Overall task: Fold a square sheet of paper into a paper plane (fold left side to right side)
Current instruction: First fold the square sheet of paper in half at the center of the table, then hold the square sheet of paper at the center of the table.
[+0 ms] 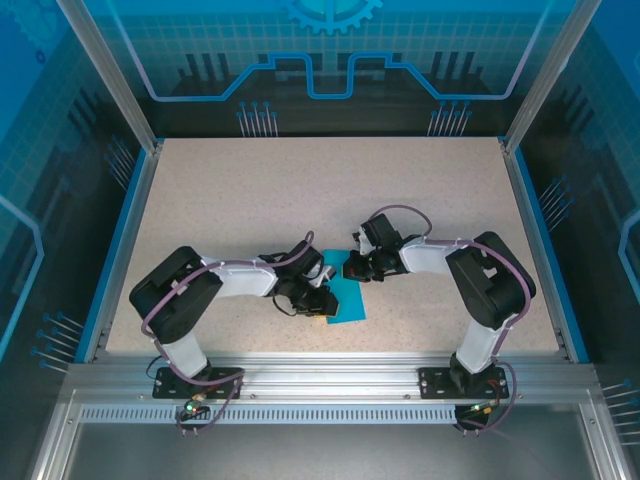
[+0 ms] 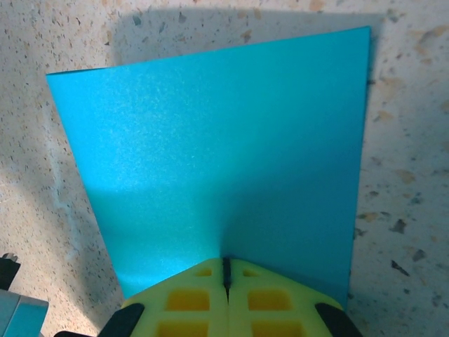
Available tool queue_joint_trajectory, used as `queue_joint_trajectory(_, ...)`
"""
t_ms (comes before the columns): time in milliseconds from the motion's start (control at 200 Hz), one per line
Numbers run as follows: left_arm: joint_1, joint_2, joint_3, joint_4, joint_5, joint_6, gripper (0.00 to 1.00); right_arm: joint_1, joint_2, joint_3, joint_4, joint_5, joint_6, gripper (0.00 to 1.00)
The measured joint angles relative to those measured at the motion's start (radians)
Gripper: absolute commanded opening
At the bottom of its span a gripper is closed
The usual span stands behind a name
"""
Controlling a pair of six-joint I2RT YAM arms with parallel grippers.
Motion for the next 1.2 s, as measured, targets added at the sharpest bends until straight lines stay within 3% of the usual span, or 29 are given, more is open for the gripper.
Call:
queue_joint_trajectory(655,-0.024,-0.098,-0.090,-0.030,0.019,0.000,0.19,0.000,0.005,0.012,-0.019,0.000,-0.001,0.01)
queue_joint_trajectory(875,0.058,-0.202,-0.046,-0.119,0.036,0.019,0.21,0.000,0.005,0.012,-0.019,0.000,-0.002,0.01)
queue_joint_trajectory(1010,0.116,-0.172,0.055,-0.135,0.036,0.053,0.20,0.000,0.005,0.014,-0.023,0.000,-0.004,0.01)
queue_joint_trajectory(1200,0.122,-0.022,0.153,-0.120,0.036,0.080,0.19,0.002,0.007,0.021,-0.034,0.004,-0.008,0.01)
